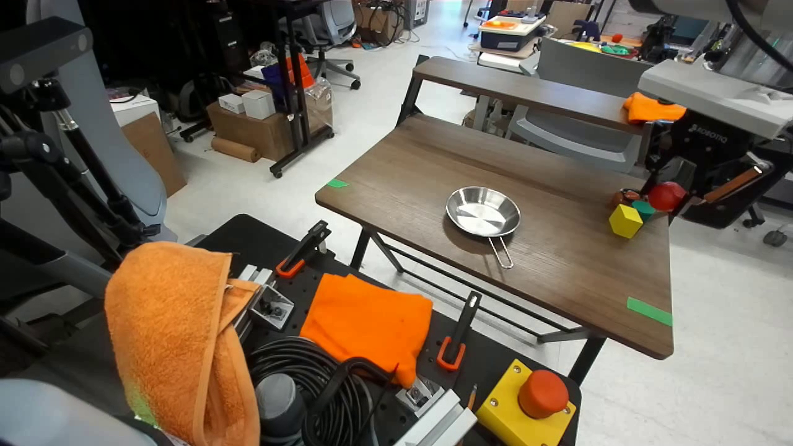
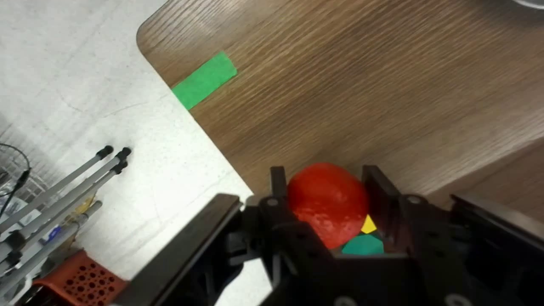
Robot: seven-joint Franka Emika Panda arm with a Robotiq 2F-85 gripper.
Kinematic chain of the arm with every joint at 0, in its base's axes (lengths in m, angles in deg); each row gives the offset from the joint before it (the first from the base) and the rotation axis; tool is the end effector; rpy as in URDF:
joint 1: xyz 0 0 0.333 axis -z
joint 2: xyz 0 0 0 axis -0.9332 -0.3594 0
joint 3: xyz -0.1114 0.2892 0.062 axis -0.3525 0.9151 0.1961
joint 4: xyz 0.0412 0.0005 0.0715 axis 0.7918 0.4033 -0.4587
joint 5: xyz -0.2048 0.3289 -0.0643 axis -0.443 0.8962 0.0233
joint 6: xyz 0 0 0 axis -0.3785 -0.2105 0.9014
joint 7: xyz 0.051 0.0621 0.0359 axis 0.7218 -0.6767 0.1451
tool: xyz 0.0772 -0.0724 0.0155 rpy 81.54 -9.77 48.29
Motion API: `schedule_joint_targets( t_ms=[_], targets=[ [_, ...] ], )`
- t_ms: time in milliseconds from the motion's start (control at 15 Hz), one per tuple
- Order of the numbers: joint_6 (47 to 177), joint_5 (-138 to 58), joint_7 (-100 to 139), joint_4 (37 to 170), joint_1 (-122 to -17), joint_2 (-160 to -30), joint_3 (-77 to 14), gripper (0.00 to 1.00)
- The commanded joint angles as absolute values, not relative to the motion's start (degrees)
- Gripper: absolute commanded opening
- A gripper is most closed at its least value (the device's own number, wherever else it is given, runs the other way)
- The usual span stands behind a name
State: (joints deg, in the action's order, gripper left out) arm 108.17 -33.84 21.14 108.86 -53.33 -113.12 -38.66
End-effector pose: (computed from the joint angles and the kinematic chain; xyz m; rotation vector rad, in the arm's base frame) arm 0.6097 -0.2866 0.2482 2.9510 -0.8837 -0.0321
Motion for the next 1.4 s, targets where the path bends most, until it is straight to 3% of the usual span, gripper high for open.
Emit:
schedule_joint_targets(
  t_ms=[0, 333, 1333],
  targets=[
    [100.12, -31.38, 18.05, 104.39, -51.53, -115.00, -37.40, 0.22],
    [94.24, -35.14, 20.98, 99.44, -53.26, -118.32, -39.47, 0.22],
    [95.43, -42.07, 21.46, 88.42, -53.00, -129.97, -41.52, 0.22]
  ],
)
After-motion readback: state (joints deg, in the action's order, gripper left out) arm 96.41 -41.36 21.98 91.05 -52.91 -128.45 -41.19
